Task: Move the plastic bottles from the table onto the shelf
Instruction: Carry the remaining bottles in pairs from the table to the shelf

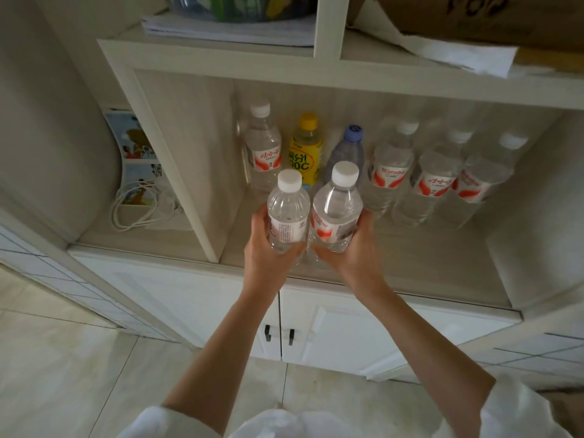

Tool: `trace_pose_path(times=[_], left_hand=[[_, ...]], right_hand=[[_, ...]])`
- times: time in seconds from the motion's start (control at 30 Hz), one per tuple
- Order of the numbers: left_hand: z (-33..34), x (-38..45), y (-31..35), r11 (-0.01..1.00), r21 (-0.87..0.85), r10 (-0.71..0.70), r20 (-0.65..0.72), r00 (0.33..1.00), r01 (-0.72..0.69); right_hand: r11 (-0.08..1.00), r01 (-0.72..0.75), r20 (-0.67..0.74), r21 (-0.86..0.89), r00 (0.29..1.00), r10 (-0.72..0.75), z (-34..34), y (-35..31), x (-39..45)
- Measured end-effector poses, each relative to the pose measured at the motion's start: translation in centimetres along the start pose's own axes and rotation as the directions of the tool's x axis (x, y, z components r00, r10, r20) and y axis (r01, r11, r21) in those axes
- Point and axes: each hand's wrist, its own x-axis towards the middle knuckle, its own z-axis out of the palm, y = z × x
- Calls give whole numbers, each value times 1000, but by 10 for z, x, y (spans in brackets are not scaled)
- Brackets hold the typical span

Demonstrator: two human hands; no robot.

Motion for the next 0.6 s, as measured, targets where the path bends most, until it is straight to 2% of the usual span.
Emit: trace_pose_path(times=[0.1, 0.2, 0.33, 0.43, 0.6], left_hand=[[1, -1, -5, 1000, 15, 8, 34, 999, -9], [-2, -3, -14, 999, 42, -12, 87, 996, 8], [-2, -4, -23, 999, 35, -30, 63, 998, 27], [1, -5, -26, 999, 34, -43, 24, 999, 43], [0, 2, -31, 997, 43, -59, -75, 995, 62]], right_hand=[[1000, -8, 49, 22, 999, 7, -4, -1, 2], [999, -25, 187, 33, 982, 19, -15, 1, 6], [1000, -23, 320, -13, 947, 26, -25, 1, 15], [999, -32, 337, -34, 941, 42, -27, 7, 19], [999, 11, 277, -38, 961, 0, -15, 7, 22]])
